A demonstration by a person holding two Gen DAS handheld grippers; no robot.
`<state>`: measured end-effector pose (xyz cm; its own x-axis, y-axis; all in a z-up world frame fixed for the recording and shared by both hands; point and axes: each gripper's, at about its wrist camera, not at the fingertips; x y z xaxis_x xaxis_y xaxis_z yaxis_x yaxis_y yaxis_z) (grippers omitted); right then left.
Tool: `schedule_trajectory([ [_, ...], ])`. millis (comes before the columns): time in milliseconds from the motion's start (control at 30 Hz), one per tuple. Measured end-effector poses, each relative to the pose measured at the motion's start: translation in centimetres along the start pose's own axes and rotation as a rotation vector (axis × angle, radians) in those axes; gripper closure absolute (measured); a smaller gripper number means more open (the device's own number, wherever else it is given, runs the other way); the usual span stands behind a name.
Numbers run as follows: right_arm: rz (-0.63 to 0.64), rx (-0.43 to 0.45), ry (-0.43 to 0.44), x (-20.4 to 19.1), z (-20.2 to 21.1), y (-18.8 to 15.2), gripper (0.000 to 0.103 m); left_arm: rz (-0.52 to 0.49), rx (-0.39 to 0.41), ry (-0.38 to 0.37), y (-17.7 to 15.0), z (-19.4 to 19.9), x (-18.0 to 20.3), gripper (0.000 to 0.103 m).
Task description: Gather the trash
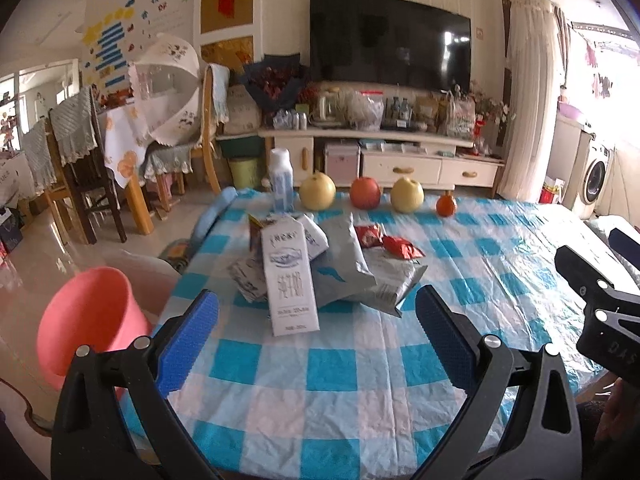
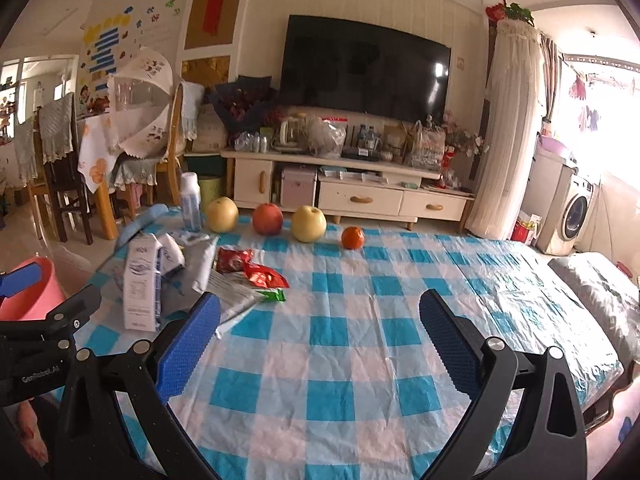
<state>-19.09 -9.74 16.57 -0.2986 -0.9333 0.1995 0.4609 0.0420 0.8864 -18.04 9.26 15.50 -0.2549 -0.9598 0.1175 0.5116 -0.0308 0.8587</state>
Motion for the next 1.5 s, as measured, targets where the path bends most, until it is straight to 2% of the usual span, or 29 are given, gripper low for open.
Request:
schedule_trajectory([
  [300, 0.002, 0.066, -0.001, 0.0, 3.8, 0.9, 0.005, 0.012, 0.062, -0.001, 0.5, 3.2, -0.4, 0.004],
  [667, -0.006, 0.109, 0.001, 0.7, 6.5, 1.3, 0.005, -0.004, 0.107, 0.011, 0.7, 5.4, 0.5, 0.004],
  [1033, -0.051, 0.12, 0.014, 2.4, 7.1, 1.3, 0.005, -0.039, 0.13, 0.036, 0.9, 6.3, 1.3, 0.004],
  [1333, -0.032, 0.121, 0.041, 2.3, 6.6, 1.1, 0.005, -0.044, 0.126, 0.052, 0.7, 5.8, 1.1, 0.004],
  [1500, -0.028, 0.16, 0.061, 1.9, 6.5, 0.5, 0.005, -0.041, 0.121, 0.065, 0.4, 5.2, 0.6, 0.004],
])
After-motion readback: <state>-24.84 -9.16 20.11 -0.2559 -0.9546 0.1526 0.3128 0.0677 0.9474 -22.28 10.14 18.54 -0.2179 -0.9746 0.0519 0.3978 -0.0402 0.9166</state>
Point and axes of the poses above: each gripper's, at about its wrist camera, not at the fingertips, and z roughly against the way its jaws point, x to its right, y to its top, and after that the axes turned 14 degrees about -y, right-handed
